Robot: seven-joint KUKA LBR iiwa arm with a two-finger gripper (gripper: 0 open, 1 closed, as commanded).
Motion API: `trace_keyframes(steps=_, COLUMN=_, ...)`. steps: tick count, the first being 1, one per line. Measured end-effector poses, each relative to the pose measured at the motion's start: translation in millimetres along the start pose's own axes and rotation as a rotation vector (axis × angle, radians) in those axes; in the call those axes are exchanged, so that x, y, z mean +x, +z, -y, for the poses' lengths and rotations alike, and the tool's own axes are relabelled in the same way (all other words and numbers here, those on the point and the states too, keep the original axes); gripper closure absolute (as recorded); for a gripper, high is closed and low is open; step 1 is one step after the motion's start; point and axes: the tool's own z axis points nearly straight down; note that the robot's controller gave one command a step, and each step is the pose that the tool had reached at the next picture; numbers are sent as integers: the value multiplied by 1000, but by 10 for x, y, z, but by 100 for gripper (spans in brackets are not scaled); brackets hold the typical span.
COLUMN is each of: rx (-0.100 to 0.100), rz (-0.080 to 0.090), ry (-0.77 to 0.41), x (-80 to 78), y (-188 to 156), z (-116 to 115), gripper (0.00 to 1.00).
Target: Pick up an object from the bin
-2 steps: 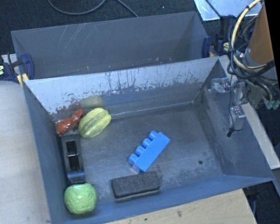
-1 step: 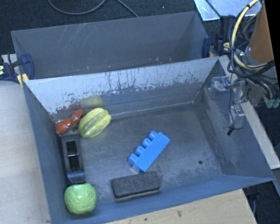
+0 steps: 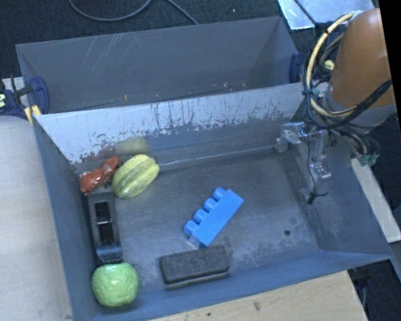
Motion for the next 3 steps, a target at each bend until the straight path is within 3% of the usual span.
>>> trace_keyframes(steps=1, rx=-2, rz=-4, ry=-271, x=99, y=223, z=-364, gripper=0)
trace_keyframes(steps=2, rx=0, rz=1, ry=-292, x=-89, y=412, z=-864, gripper=0)
trace_keyframes(steps=3, rx=-1, rz=1, ry=-453, x=-173, y=786, z=-1024, gripper=0)
